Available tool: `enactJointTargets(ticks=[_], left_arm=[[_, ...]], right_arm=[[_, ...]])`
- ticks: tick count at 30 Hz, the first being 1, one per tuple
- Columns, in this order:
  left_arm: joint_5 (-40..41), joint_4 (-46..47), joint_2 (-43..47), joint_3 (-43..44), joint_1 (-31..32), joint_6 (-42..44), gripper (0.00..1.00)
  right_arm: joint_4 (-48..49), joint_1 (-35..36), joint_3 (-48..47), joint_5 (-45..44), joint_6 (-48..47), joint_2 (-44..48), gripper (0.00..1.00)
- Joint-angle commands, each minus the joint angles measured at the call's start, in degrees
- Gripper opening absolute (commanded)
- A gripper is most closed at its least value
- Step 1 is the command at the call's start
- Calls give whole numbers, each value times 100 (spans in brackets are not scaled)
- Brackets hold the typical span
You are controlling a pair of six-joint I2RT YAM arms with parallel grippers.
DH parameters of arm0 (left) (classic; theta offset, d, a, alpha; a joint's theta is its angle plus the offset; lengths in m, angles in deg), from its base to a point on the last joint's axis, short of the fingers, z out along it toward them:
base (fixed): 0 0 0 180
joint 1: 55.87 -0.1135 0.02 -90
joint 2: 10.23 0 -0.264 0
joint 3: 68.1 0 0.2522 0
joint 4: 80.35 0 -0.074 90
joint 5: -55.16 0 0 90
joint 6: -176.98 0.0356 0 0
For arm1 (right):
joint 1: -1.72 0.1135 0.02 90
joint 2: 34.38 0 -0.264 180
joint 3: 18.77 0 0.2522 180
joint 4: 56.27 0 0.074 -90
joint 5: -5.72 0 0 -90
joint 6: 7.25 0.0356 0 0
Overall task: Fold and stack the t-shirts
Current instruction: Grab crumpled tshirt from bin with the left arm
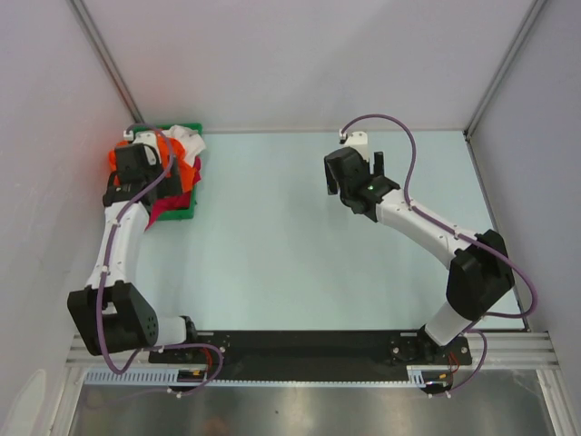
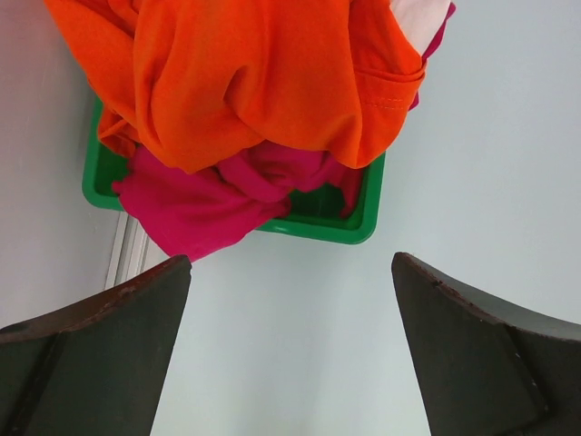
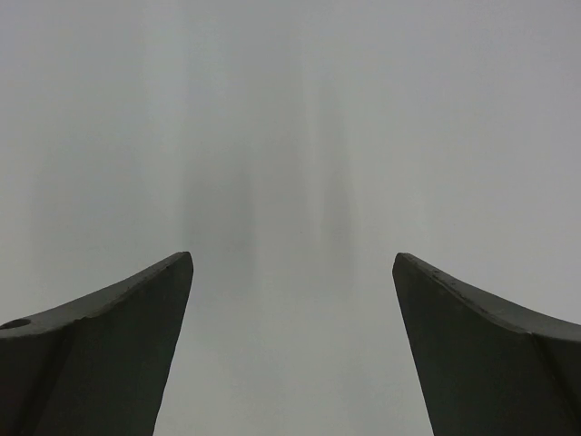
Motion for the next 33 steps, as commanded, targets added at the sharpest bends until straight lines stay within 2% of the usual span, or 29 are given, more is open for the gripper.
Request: enactJointTargets(ticks=[1, 12, 18, 22, 28, 33], left_arm=[[-126, 278, 259, -160, -15, -94, 100], [454, 409, 198, -73, -15, -463, 100], [-160, 593, 417, -300, -15, -411, 100], [-258, 832, 568, -398, -15, -253, 100], [-38, 489, -47, 146, -59, -261, 99], [-73, 348, -978, 919, -295, -252, 97]], right_arm=[[26, 16, -184, -125, 57, -109, 100], [-17, 130, -185, -292, 83, -92, 100], [-44, 209, -255, -345, 30, -189, 100], [-96, 254, -413, -423, -14, -268, 100], [-149, 289, -571, -494, -67, -391, 100], [-132, 289, -580, -512, -40, -408, 100]])
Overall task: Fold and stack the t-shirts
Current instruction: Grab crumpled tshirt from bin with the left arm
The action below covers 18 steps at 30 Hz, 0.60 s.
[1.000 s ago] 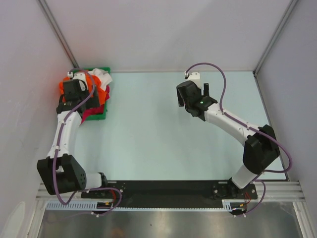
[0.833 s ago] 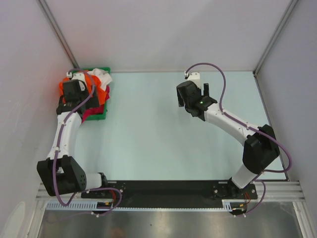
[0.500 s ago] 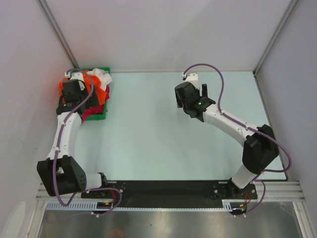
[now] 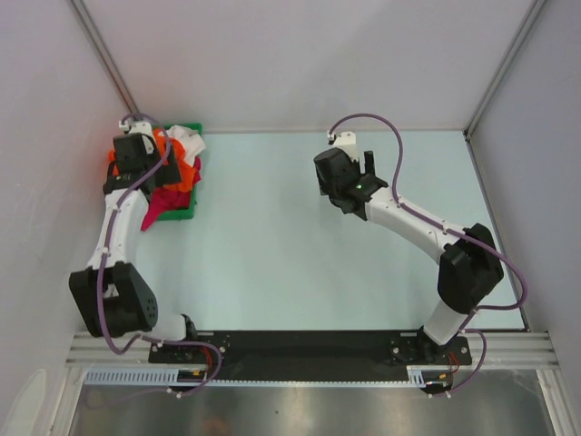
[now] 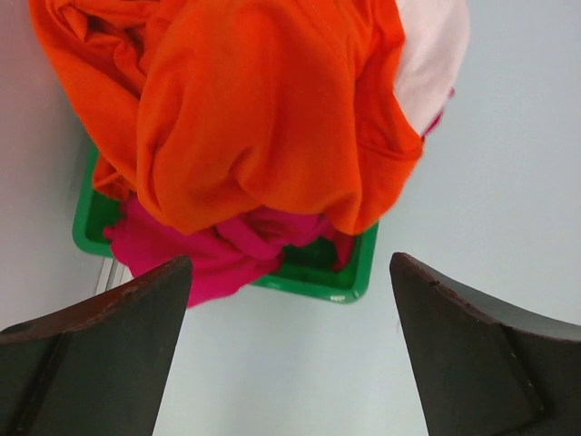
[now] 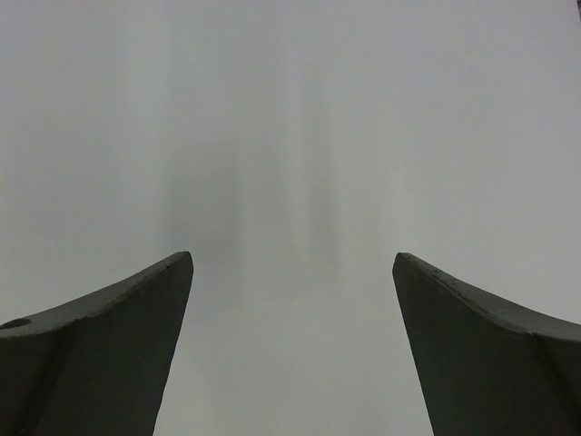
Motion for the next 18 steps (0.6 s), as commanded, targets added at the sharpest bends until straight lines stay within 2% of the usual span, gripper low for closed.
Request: enactJointTargets(ticks=[1, 5, 9, 13, 18], left_arm=[[-18, -150, -741, 841, -294, -16, 96], [-89, -598, -1742, 1973, -514, -69, 90], [-168, -722, -2375, 2529, -540, 27, 84], [-396, -862, -2657, 3152, -540, 19, 84], [-642, -898, -2562, 3163, -295, -52, 87]], right_arm=[[41, 26, -198, -195, -12, -19, 100], [252, 26, 4, -160, 41, -28, 100], [278, 35, 75, -107, 172, -107, 100], [270, 70, 14, -72, 191, -221, 100], [287, 132, -74, -72, 217, -335, 100]])
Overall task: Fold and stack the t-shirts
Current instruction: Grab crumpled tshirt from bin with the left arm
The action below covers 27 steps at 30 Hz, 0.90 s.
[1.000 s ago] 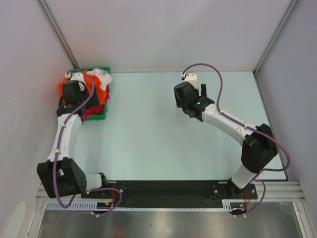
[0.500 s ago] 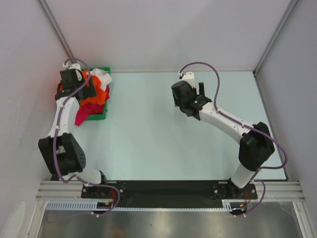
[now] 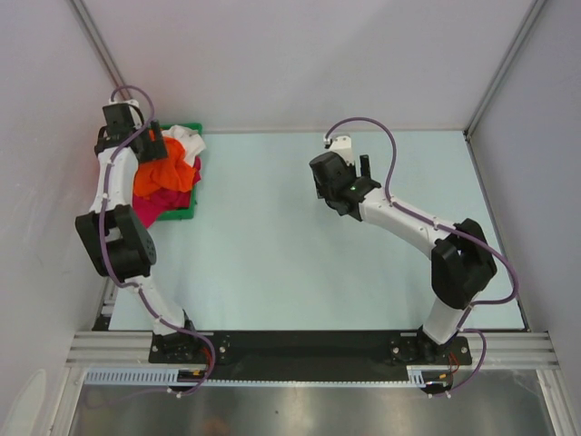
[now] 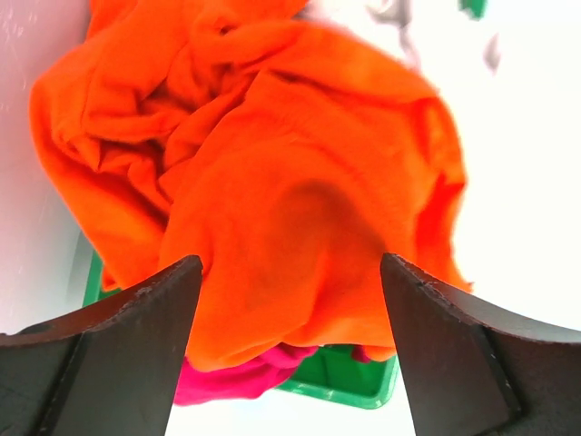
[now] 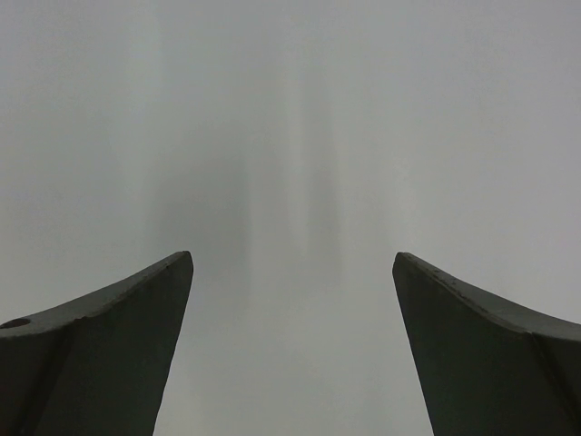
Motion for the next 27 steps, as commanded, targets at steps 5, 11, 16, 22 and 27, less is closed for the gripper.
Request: enactJointTargets(ticks=[5, 11, 16, 22, 27], left_arm=[[-400, 139, 467, -130, 566, -19, 89], [-243, 122, 195, -254, 690, -28, 84], [65, 148, -34, -289, 672, -28, 81], [118, 245, -156, -315, 611, -72, 78], [74, 253, -157, -342, 602, -89, 46]], right_arm=[[163, 132, -234, -74, 165, -253, 100], [163, 159, -261, -47, 235, -333, 100], [154, 150, -243, -83, 147, -306, 100], [128, 53, -243, -56, 121, -236, 100], [84, -17, -226, -39, 94, -166, 100]])
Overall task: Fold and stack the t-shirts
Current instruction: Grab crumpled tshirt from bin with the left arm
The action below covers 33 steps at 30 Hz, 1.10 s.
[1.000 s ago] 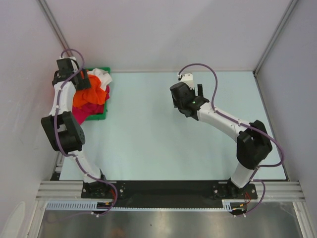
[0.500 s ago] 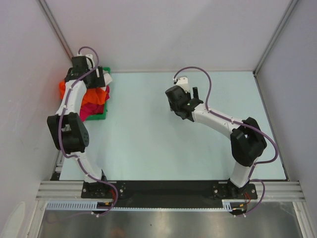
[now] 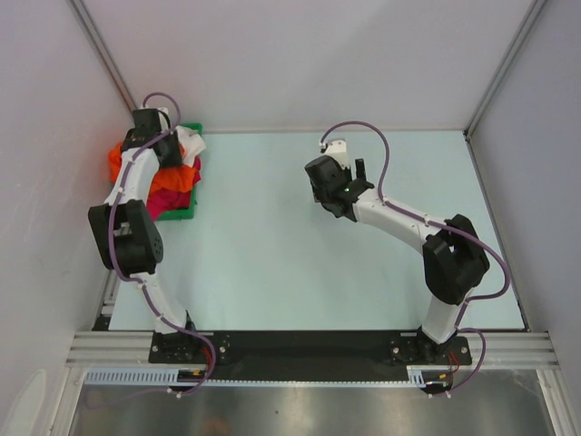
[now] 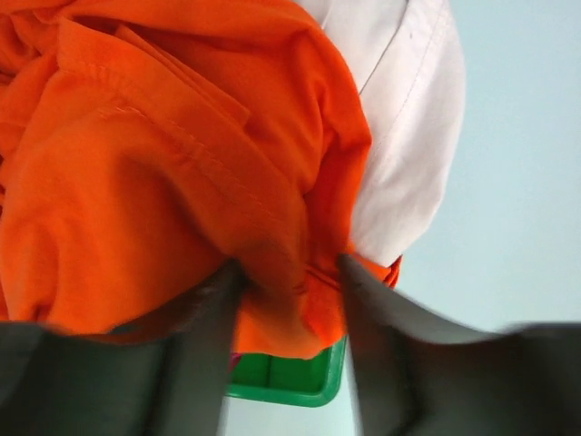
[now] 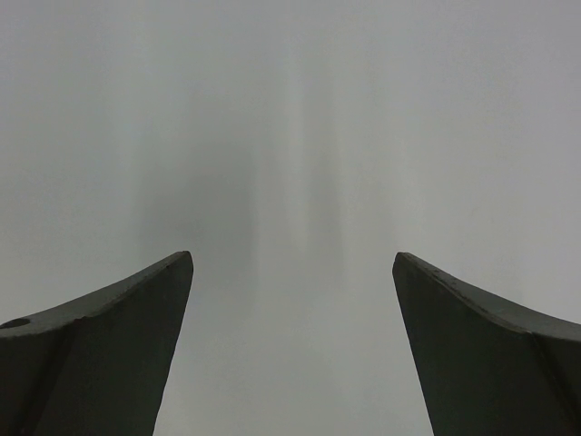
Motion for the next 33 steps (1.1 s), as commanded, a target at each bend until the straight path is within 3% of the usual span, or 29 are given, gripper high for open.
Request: enactJointTargets(ticks=[1, 4, 12, 16, 23, 33], left_arm=[[22, 181, 31, -44, -28, -65, 29], [13, 181, 128, -97, -28, -100, 0], [-75, 190, 986, -255, 165, -57, 0], [-66, 41, 1586, -36, 701, 67, 0], [-101, -706, 1850, 1324, 1536, 128, 0], [-276, -785, 2141, 1511, 2985, 514, 0]], right_arm=[[47, -63, -204, -50, -6, 125, 100], [20, -89, -204, -23, 3, 125, 100], [55, -63, -265, 21, 20, 99, 100], [38, -54, -371, 56, -6, 90, 100], [-85, -19, -625, 73, 11, 178, 100], [-226, -63, -565, 21, -76, 661, 100]])
